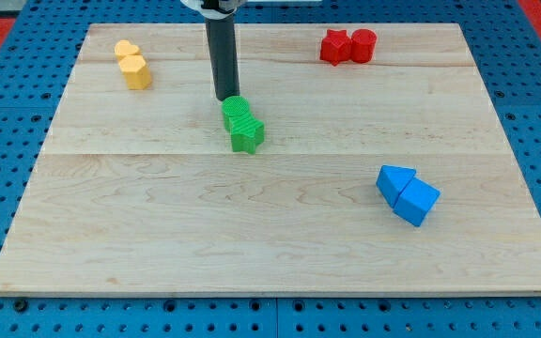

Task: Push the green blocks towards the center

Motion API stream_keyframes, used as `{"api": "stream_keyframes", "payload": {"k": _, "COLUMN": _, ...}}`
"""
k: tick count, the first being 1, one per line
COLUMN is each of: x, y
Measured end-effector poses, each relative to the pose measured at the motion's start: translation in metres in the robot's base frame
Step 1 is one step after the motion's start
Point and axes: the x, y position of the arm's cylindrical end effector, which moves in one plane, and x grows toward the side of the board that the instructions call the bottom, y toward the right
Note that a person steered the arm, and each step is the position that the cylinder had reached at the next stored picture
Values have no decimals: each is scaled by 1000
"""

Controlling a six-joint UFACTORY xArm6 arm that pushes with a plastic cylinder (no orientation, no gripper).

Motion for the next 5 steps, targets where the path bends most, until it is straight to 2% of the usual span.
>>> {"api": "stream_keyframes", "payload": {"k": 5, "x": -5, "y": 6}}
